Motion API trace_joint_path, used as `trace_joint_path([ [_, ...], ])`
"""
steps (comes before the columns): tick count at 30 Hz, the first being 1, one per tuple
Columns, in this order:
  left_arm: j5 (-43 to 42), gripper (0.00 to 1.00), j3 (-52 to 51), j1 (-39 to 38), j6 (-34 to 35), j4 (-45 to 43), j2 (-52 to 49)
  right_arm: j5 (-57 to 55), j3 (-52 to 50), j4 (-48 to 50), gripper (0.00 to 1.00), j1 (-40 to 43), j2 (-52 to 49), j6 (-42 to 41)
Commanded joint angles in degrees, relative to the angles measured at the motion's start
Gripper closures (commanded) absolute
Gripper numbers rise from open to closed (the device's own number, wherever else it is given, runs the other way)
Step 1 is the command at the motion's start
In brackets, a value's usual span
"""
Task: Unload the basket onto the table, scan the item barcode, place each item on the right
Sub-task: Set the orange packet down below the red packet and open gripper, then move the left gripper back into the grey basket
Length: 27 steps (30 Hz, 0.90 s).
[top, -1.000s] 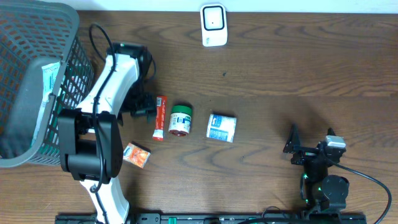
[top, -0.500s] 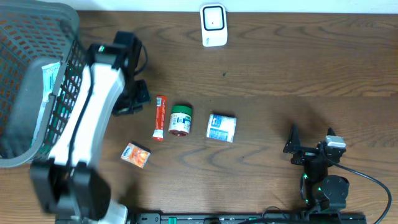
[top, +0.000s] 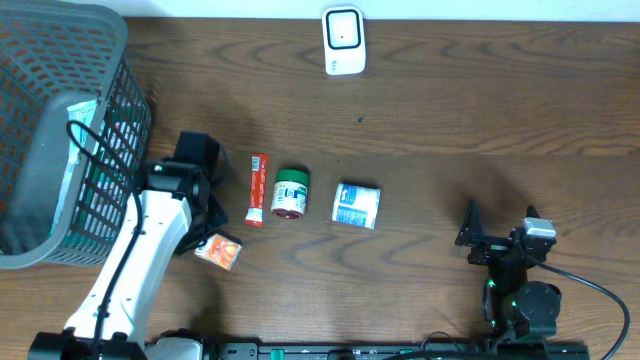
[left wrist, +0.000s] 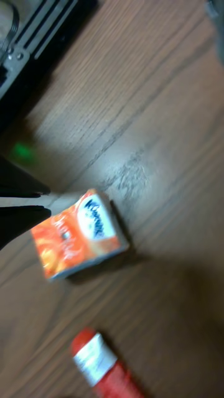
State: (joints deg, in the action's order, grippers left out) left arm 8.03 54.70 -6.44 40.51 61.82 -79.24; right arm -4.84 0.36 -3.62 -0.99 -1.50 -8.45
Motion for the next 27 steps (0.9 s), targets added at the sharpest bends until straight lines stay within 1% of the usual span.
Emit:
trace_joint_path([
  [1,1.6,0.93,-3.5,1.6,5.6,-1.6,-0.2,-0.2,0.0,-0.2,0.01,-0.3,0.0,0.8],
  [5,1.0,0.93,-5.8,2.3,8.1,-2.9,-0.2,-0.2,0.0,-0.2,0.01,-0.3,0.0,0.8],
  [10,-3.2,0.93,-8.1,2.2,8.1,-6.1,-0.2,-0.2,0.0,-0.2,0.01,-0.3,0.0,0.8],
  [16,-4.4,0.92,-13.8,2.3,8.3,-11.6,-0.2,-0.2,0.0,-0.2,0.01,-0.3,0.0,0.8],
  [20,-5.4,0.92,-14.6,2.2,8.3,-15.1,-0.2,-0.2,0.0,-0.2,0.01,-0.3,0.0,0.8],
  [24,-13.7,0.93,-14.6,2.2,6.9,-21.0,-0.2,-0.2,0.0,-0.2,0.01,-0.3,0.0,0.8],
  [27,-19.8,0.93,-14.5,2.3,3.6,-24.8,0.0,-0.2,0.0,-0.2,0.01,-0.3,0.0,0.8],
])
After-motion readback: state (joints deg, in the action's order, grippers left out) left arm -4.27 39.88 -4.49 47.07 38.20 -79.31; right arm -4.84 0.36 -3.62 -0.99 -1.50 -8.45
